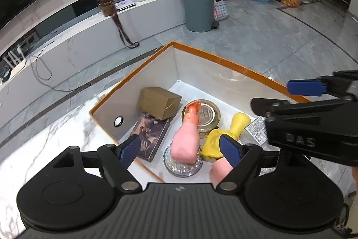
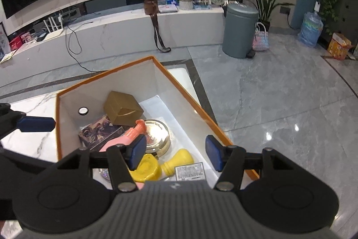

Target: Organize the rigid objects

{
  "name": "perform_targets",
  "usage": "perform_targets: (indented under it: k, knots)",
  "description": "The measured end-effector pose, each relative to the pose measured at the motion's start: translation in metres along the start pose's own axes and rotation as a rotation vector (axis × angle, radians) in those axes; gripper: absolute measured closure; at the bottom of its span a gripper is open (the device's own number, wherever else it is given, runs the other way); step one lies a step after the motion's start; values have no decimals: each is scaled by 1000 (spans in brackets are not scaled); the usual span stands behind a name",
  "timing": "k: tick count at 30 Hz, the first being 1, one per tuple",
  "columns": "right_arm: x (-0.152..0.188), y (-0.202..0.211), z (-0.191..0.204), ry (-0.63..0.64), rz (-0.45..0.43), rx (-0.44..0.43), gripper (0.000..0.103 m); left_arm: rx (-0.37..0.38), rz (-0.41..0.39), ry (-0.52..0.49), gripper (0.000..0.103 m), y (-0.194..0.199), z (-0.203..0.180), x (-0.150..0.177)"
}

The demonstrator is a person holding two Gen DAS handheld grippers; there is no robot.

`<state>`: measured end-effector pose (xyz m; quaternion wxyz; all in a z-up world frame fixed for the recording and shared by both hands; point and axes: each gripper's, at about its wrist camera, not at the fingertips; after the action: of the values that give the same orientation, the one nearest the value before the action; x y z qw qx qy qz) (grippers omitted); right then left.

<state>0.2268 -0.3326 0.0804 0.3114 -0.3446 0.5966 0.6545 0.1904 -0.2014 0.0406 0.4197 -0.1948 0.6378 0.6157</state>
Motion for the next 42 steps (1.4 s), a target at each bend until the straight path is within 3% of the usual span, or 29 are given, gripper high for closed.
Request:
perform_targets:
  k: [9, 17, 42]
  knots:
    - [3, 34, -5, 8, -46, -16, 44, -62, -16, 173, 9, 11, 23, 10]
    - [15, 34, -8, 17, -26, -3, 41, -97, -29, 204, 9, 25, 23, 12]
    - [17, 31, -8, 30, -19, 5, 37, -85, -10, 208, 9, 21, 15, 16]
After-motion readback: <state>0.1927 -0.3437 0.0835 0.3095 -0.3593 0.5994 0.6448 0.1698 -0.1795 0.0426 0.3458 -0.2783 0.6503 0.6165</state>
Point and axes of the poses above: each gripper's, at about its wrist camera, not at the fingertips, and y roughly against the way its jaws point, z to its left, x to its underside, and after that the axes turned 15 degrees about -z, right-handed
